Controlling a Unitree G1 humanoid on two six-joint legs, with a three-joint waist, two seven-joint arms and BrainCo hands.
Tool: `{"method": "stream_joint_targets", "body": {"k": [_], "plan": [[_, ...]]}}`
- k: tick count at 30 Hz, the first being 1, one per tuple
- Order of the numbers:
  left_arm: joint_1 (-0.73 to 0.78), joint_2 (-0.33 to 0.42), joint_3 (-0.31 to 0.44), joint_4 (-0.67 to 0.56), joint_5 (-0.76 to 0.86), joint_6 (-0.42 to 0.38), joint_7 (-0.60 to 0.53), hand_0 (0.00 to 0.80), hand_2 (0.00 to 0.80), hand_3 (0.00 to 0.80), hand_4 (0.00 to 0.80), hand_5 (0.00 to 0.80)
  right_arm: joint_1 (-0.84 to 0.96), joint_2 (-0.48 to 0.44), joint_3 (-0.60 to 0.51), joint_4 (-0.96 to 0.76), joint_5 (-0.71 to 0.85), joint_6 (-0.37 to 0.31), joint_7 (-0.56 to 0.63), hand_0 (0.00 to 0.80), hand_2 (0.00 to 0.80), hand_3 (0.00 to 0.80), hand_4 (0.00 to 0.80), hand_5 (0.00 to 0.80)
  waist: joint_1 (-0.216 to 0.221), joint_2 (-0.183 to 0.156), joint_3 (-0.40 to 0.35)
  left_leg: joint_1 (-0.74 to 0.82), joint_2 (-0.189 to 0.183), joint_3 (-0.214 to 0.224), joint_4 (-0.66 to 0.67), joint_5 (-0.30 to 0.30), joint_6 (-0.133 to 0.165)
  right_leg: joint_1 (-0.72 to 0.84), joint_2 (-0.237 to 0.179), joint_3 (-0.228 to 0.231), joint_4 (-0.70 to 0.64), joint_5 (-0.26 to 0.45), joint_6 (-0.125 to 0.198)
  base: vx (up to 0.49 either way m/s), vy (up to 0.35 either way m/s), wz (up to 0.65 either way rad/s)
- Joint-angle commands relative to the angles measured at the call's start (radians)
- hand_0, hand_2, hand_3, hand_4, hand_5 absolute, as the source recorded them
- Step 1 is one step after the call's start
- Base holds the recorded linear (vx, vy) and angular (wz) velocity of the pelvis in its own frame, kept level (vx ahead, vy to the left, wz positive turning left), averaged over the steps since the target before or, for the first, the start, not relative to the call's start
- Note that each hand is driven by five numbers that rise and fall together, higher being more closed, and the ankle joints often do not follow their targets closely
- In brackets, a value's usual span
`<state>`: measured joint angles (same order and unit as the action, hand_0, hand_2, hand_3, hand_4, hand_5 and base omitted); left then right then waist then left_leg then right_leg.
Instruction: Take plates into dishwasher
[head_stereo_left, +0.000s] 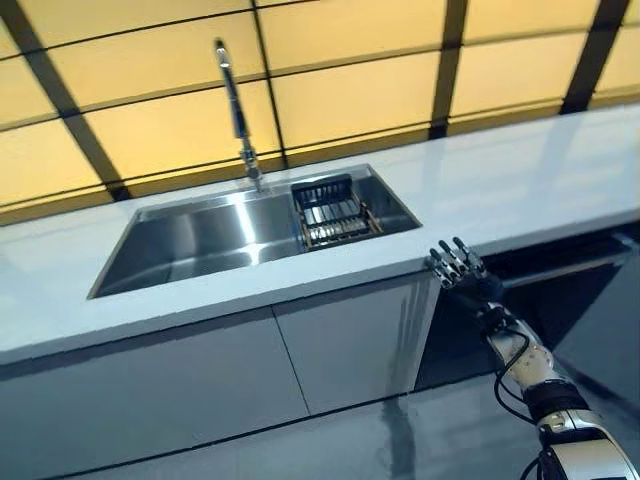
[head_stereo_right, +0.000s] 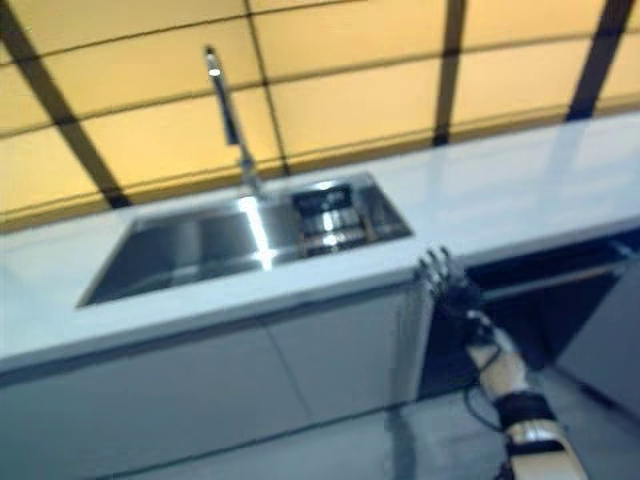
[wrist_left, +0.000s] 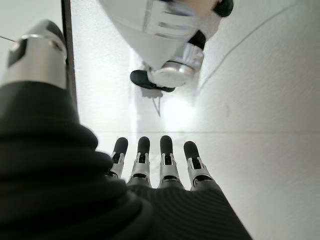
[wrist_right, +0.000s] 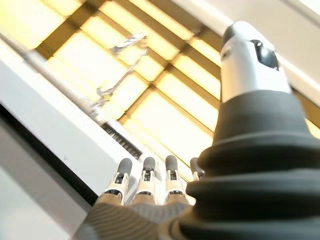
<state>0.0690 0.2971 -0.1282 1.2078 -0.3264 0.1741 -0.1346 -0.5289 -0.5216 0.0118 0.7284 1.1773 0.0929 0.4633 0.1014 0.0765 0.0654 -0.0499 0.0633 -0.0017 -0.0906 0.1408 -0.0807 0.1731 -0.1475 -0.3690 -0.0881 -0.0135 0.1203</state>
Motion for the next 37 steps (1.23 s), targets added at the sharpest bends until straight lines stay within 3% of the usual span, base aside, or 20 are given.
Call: {"method": "stream_joint_targets", "body": {"k": [1, 5, 10, 15, 19, 26, 37], "plan": [[-0.089, 0.042, -0.052, 0.070, 0.054, 0.002, 0.015, 0.000, 0.000, 0.000, 0.000, 0.000, -0.078, -0.012, -0.023, 0.043, -0.112, -0.020, -0.057, 0.000, 0.000, 0.000, 0.000, 0.000, 0.030, -0.021, 0.019, 0.084, 0.019, 0.032, 0.009, -0.081, -0.023, -0.030, -0.032, 0.047, 0.014, 0.023, -0.020, 0.053, 0.010, 0.12], [-0.080, 0.038, -0.039, 0.065, 0.041, 0.009, 0.024, 0.000, 0.000, 0.000, 0.000, 0.000, 0.027, 0.003, 0.002, 0.063, -0.365, -0.042, -0.186, 0.000, 0.000, 0.000, 0.000, 0.000, 0.018, -0.037, 0.021, 0.091, 0.028, 0.045, 0.006, -0.079, -0.023, -0.028, -0.027, 0.052, 0.012, 0.025, -0.018, 0.051, 0.030, 0.03], [-0.045, 0.017, -0.008, 0.067, 0.033, -0.004, 0.042, 0.000, 0.000, 0.000, 0.000, 0.000, 0.239, 0.059, 0.049, -0.031, -0.543, -0.015, -0.278, 0.000, 0.000, 0.000, 0.000, 0.000, -0.010, -0.054, 0.025, 0.093, 0.033, 0.064, 0.003, -0.076, -0.021, -0.030, -0.021, 0.063, 0.009, 0.031, -0.014, 0.022, 0.051, -0.01], [-0.027, -0.009, 0.031, 0.056, 0.031, -0.003, 0.069, 0.000, 0.000, 0.000, 0.000, 0.000, 0.443, 0.147, 0.108, -0.144, -0.633, 0.021, -0.250, 0.000, 0.000, 0.000, 0.000, 0.000, -0.042, -0.077, 0.023, 0.092, 0.035, 0.080, 0.003, -0.074, -0.018, -0.034, -0.014, 0.073, 0.008, 0.038, -0.008, 0.010, 0.080, -0.02], [-0.043, -0.033, 0.040, 0.059, 0.022, 0.005, 0.087, 0.000, 0.000, 0.000, 0.000, 0.000, 0.511, 0.203, 0.169, -0.078, -0.737, 0.051, -0.266, 0.000, 0.000, 0.000, 0.000, 0.000, -0.056, -0.095, 0.018, 0.096, 0.034, 0.089, 0.003, -0.075, -0.014, -0.037, -0.009, 0.080, 0.010, 0.043, -0.005, -0.001, 0.077, -0.06], [-0.082, -0.063, 0.013, 0.059, 0.026, 0.026, 0.114, 0.000, 0.000, 0.000, 0.000, 0.000, 0.527, 0.258, 0.226, 0.037, -0.790, 0.086, -0.222, 0.000, 0.000, 0.000, 0.000, 0.000, -0.055, -0.107, 0.006, 0.100, 0.027, 0.086, 0.003, -0.075, -0.007, -0.038, -0.009, 0.085, 0.015, 0.052, -0.001, 0.010, 0.069, -0.02], [-0.105, -0.104, -0.054, 0.041, -0.013, 0.042, 0.099, 0.000, 0.000, 0.000, 0.000, 0.000, 0.517, 0.331, 0.277, 0.167, -0.791, 0.073, -0.225, 0.000, 0.000, 0.000, 0.000, 0.000, -0.042, -0.107, 0.001, 0.109, 0.011, 0.076, 0.003, -0.085, 0.016, -0.040, -0.019, 0.086, 0.035, 0.051, 0.009, 0.010, 0.058, 0.00]]}}
